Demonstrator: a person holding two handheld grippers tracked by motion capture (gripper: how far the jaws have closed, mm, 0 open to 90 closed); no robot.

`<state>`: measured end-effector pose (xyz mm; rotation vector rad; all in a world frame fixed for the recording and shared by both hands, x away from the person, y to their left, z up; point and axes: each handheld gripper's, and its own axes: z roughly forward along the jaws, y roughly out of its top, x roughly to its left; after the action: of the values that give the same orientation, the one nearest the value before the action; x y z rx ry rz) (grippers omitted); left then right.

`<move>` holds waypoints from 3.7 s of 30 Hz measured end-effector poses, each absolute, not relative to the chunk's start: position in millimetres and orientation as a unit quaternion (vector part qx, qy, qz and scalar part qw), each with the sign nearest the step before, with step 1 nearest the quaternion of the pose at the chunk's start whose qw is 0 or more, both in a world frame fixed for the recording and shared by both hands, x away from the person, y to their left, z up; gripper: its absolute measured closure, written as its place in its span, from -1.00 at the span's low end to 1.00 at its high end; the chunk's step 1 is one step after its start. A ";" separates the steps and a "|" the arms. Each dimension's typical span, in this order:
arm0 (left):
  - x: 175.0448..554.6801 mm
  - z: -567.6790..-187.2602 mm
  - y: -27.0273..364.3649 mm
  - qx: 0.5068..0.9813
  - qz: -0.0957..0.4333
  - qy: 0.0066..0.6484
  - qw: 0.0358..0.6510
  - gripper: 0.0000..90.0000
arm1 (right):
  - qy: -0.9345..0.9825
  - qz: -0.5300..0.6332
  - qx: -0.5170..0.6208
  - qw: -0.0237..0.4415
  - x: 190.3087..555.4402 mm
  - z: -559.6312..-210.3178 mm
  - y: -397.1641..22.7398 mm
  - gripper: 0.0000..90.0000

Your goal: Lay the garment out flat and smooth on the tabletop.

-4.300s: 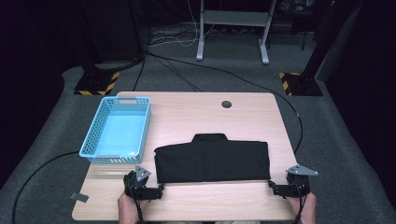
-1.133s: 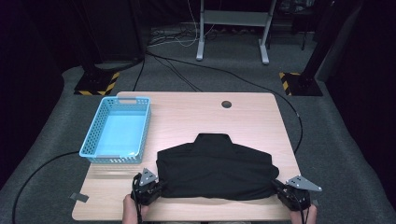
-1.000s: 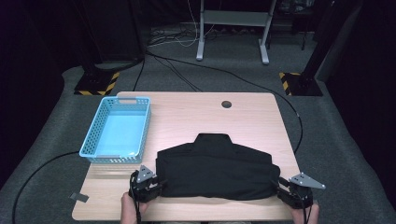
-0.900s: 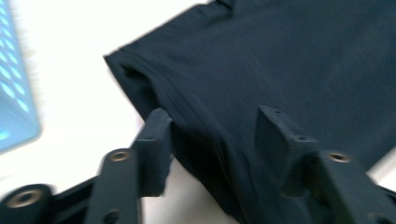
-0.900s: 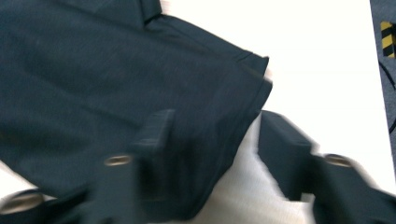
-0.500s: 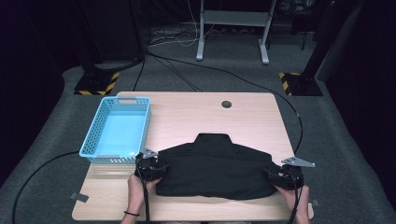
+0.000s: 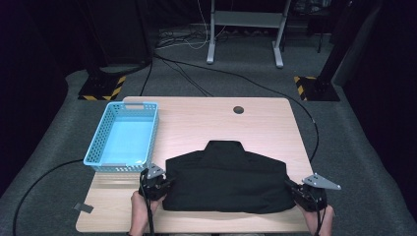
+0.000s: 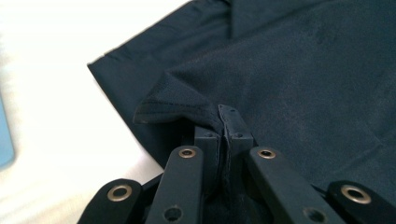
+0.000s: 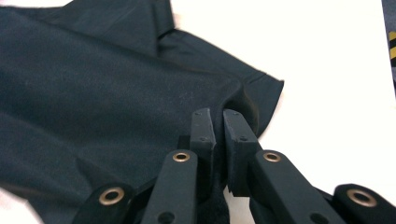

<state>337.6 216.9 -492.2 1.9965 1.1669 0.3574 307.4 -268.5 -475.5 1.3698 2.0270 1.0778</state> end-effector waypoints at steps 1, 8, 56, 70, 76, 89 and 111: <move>332.6 -492.5 217.2 0.788 0.139 0.456 0.390 0.94 | 0.740 0.390 0.496 0.232 302.0 -475.9 -268.6 0.86; 320.2 -512.2 210.4 0.808 0.129 0.448 0.360 0.94 | 0.768 0.348 0.494 0.213 284.0 -502.4 -265.3 0.86; 350.0 -484.0 215.8 0.781 0.129 0.472 0.387 -0.09 | 0.736 0.385 0.509 0.226 308.5 -471.9 -271.5 -0.09; 359.4 -489.3 203.1 0.804 0.128 0.448 0.369 0.94 | 0.748 0.364 0.516 0.206 336.2 -481.7 -266.9 0.97; 334.1 -489.6 204.3 0.819 0.129 0.428 0.359 0.94 | 0.766 0.348 0.492 0.223 299.4 -477.9 -265.4 0.98; 344.6 -510.0 199.6 0.827 0.128 0.435 0.331 0.91 | 0.780 0.306 0.493 0.232 315.2 -511.2 -255.7 0.97; 379.8 -465.0 195.1 0.817 0.153 0.450 0.327 -0.11 | 0.789 0.323 0.495 0.166 389.7 -488.0 -240.0 -0.13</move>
<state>379.8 195.1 -465.0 2.1396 1.1774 0.4017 389.7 -240.0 -488.0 1.4098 2.2483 0.9211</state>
